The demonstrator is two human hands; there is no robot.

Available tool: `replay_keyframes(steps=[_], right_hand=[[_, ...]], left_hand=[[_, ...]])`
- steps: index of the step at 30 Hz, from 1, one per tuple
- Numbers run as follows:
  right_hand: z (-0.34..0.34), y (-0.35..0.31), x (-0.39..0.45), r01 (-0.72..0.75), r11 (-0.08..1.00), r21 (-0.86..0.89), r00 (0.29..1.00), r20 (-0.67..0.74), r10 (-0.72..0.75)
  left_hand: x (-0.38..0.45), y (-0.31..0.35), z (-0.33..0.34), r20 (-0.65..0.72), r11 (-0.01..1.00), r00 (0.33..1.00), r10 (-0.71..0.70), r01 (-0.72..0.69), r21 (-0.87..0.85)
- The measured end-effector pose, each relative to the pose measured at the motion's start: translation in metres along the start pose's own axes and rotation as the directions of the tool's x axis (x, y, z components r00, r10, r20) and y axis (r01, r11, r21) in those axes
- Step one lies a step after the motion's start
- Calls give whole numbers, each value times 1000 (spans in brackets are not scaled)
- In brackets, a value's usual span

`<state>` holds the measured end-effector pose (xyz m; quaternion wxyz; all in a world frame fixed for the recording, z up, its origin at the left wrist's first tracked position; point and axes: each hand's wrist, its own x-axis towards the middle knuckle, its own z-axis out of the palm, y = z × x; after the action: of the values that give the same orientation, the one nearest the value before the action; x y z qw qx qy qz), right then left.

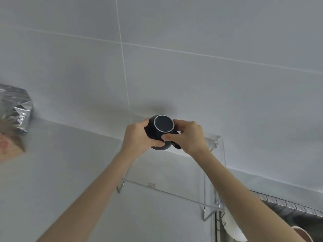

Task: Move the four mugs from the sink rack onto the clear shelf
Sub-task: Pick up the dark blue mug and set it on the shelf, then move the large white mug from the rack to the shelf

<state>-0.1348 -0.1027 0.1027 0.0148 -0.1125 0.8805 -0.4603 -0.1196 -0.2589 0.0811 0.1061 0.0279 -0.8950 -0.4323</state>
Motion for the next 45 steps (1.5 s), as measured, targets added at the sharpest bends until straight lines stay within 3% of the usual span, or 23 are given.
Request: replay_keyframes(steps=[12, 21, 29, 32, 35, 38, 41, 45], right_hand=[[54, 0, 41, -54, 997, -54, 999, 0, 54], [58, 0, 42, -53, 996, -78, 998, -26, 51], [64, 2, 38, -53, 995, -88, 998, -46, 49], [60, 3, 33, -49, 998, -49, 999, 12, 50], [30, 9, 19, -101, 993, 59, 994, 51, 99], [-29, 25, -15, -57, 993, 102, 996, -57, 63], [-101, 59, -74, -85, 991, 101, 974, -201, 104], [-172, 119, -161, -263, 964, 22, 911, -322, 256]], left_hand=[[31, -56, -16, 100, 998, 994, -42, 46, -35], [34, -50, -16, 148, 997, 986, -73, 67, 43], [30, -54, -13, 172, 996, 982, -76, 83, -34], [26, -49, -10, 159, 995, 983, -92, 95, -9], [10, -27, -5, 50, 998, 997, -56, 55, 20], [-23, 17, 11, 2, 998, 998, 67, -67, 2], [-73, 67, 52, 120, 970, 963, 240, -234, -64], [-133, 112, 127, 366, 914, 841, 398, -328, -238]])
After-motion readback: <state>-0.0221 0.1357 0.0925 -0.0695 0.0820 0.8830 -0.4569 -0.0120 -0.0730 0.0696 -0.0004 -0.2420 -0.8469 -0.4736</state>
